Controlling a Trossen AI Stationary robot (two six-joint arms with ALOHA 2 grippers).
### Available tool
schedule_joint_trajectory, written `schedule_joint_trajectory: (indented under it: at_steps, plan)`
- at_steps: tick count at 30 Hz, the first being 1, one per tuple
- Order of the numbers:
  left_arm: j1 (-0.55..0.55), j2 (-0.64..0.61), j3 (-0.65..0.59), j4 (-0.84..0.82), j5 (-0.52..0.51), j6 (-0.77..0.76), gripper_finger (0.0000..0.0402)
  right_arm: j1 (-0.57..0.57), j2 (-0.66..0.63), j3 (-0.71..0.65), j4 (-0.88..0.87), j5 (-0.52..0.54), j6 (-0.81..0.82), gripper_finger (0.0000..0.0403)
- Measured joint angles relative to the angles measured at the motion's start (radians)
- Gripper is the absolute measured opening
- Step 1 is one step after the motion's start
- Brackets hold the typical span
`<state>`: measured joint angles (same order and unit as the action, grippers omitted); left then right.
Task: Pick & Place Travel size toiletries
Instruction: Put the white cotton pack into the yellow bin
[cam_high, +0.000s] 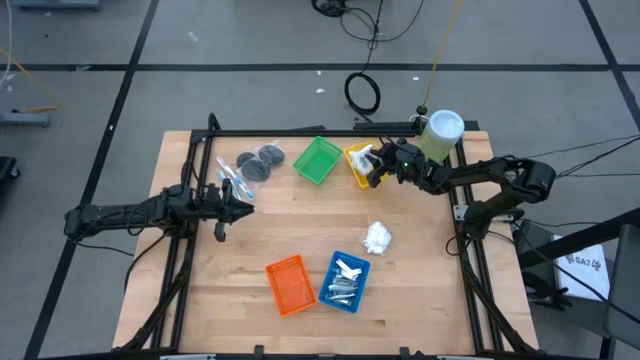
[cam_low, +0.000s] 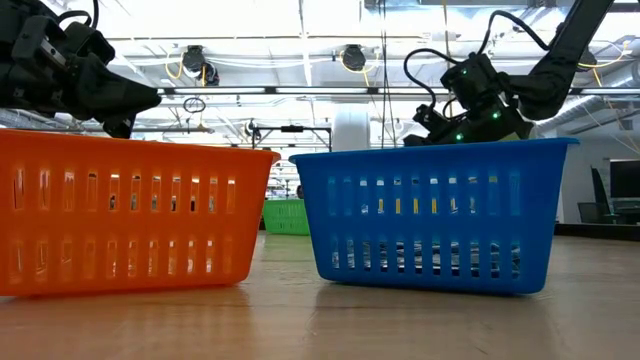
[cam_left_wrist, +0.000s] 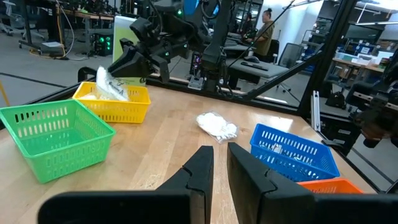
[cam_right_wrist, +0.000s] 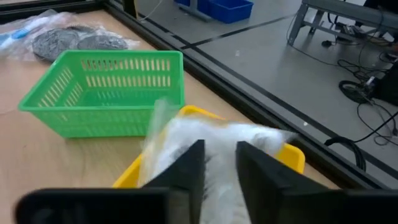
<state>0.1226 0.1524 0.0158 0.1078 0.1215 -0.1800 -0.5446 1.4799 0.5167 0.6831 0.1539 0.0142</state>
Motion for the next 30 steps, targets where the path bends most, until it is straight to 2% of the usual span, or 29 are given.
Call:
schedule_joint_trajectory:
  at_steps: [5, 9, 12, 15, 18, 20, 23, 30]
  plan:
    - [0.0, 0.0, 0.0, 0.0, 0.0, 0.0, 0.0044, 0.0, 0.0, 0.0, 0.018, 0.001, -0.013, 0.016]
    - [0.0, 0.0, 0.0, 0.0, 0.0, 0.0, 0.0044, 0.013, -0.046, 0.0, 0.037, -0.027, -0.052, 0.0194]
    - [0.0, 0.0, 0.0, 0.0, 0.0, 0.0, 0.0044, 0.04, -0.122, 0.0, 0.018, -0.075, -0.073, 0.0207]
    - [0.0, 0.0, 0.0, 0.0, 0.0, 0.0, 0.0044, 0.084, -0.221, 0.0, -0.023, -0.178, -0.088, 0.0212]
    - [0.0, 0.0, 0.0, 0.0, 0.0, 0.0, 0.0044, 0.153, -0.313, 0.0, -0.142, -0.291, -0.086, 0.0211]
    - [0.0, 0.0, 0.0, 0.0, 0.0, 0.0, 0.0044, 0.213, -0.371, 0.0, -0.249, -0.315, -0.082, 0.0211]
    - [0.0, 0.0, 0.0, 0.0, 0.0, 0.0, 0.0044, 0.315, -0.438, 0.0, -0.435, -0.297, -0.065, 0.0212]
    - [0.0, 0.0, 0.0, 0.0, 0.0, 0.0, 0.0044, 0.52, -0.493, 0.0, -0.772, -0.132, 0.115, 0.021]
